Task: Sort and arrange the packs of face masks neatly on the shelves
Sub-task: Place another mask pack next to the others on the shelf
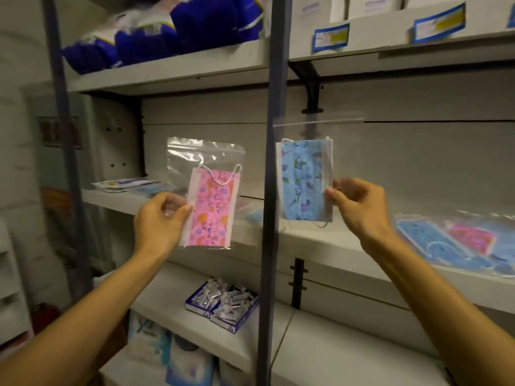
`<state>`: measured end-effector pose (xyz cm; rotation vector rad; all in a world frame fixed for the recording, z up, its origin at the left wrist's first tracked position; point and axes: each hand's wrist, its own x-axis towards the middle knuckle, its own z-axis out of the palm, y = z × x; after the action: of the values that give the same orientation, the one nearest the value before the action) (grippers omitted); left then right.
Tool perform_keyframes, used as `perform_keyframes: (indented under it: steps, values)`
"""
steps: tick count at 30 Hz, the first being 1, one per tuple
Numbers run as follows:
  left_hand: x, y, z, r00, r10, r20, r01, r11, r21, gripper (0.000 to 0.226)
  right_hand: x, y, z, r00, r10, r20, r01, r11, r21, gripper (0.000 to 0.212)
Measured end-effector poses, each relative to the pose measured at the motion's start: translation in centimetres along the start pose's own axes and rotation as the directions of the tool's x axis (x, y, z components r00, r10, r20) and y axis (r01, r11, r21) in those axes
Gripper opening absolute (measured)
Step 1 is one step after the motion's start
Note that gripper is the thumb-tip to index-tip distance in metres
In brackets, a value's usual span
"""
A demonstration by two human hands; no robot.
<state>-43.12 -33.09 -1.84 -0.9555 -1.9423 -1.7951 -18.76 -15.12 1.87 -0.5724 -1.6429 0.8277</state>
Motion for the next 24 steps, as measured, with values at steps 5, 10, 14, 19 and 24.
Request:
perform_keyframes:
  steps: [5, 10, 14, 19, 24]
  values:
    - [2.0, -3.4, -2.6, 0.998, -0.064, -0.001, 0.064, 0.998, 0.025, 0.009, -0.6, -1.1, 4.0, 0.987, -0.159, -0.017, 0.152, 0.964, -0.22, 0.009]
    - [4.2, -6.0, -2.8, 0.996, -0.087, 0.021, 0.087, 0.996, 0.015, 0.007, 0.6, -2.0, 7.9, 0.978, -0.211, -0.001, 0.201, 0.932, -0.301, 0.016]
    - [7.3, -8.2, -1.9, 0.991, -0.124, 0.055, 0.126, 0.991, -0.04, 0.011, 1.7, -1.3, 12.0, 0.981, -0.19, 0.037, 0.193, 0.945, -0.265, 0.015]
    - [12.9, -10.8, -0.7, 0.987, -0.11, 0.119, 0.115, 0.993, -0.033, 0.014, 4.2, -0.3, 18.2, 0.975, -0.219, 0.04, 0.221, 0.923, -0.315, 0.012]
    - [18.6, -12.9, 1.3, 0.943, -0.148, 0.298, 0.168, 0.985, -0.041, 0.013, 7.5, 0.5, 23.5, 0.983, -0.181, 0.016, 0.179, 0.953, -0.245, 0.005]
